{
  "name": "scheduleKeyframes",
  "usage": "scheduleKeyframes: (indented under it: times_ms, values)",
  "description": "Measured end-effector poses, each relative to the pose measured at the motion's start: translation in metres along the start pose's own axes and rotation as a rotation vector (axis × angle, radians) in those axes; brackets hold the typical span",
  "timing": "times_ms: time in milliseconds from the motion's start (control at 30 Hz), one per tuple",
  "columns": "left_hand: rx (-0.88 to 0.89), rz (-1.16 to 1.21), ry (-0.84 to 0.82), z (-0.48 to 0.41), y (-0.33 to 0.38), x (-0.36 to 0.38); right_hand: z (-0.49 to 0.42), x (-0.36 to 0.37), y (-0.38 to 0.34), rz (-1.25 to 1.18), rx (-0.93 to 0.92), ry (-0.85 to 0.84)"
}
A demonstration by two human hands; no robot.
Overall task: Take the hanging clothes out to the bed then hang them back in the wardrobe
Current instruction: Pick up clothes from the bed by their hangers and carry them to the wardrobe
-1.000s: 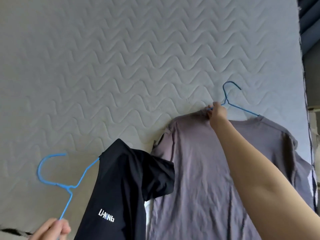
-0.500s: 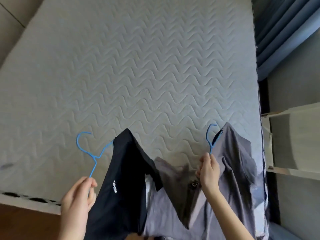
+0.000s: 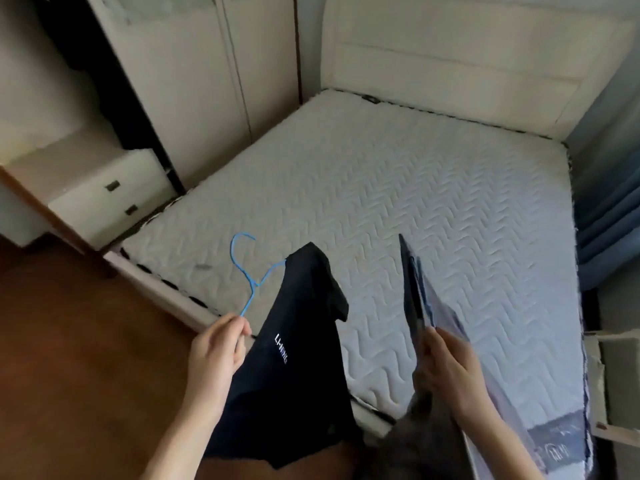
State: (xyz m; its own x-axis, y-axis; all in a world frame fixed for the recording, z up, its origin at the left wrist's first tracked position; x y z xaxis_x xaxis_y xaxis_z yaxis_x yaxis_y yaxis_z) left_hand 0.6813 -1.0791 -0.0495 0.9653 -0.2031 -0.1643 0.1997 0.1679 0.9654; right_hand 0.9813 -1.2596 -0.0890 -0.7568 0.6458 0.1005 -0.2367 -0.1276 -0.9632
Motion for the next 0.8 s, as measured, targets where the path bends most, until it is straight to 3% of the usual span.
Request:
scheduleKeyframes:
  times_ms: [367, 567, 800]
  values:
    - [0.011, 0.064, 0.302, 0.075, -0.031, -0.265, 0.083, 0.242, -0.041, 0.137, -0.062, -0.322]
    - [-0.068, 0.071, 0.527, 0.054, -0.083, -0.39, 0.057, 0.419, -0.021, 0.252, -0.051, -0.543]
    - [-0.188, 0.003, 0.796, -0.017, -0.128, -0.542, -0.012, 0.674, 0.015, 0.338, 0.016, -0.771]
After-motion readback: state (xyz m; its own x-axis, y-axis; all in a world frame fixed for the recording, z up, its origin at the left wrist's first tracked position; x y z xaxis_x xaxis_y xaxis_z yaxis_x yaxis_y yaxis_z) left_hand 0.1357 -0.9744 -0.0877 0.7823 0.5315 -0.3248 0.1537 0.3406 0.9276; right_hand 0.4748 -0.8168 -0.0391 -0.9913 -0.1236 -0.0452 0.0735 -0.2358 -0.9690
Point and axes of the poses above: each hand's wrist, its own z-axis away from the middle knuckle, its own x-axis out of the palm, y = z × x, the point moved 10 cm from there along -z, towards the middle knuckle, and after that the axes turned 5 degrees about -z, right-handed, at the moved point
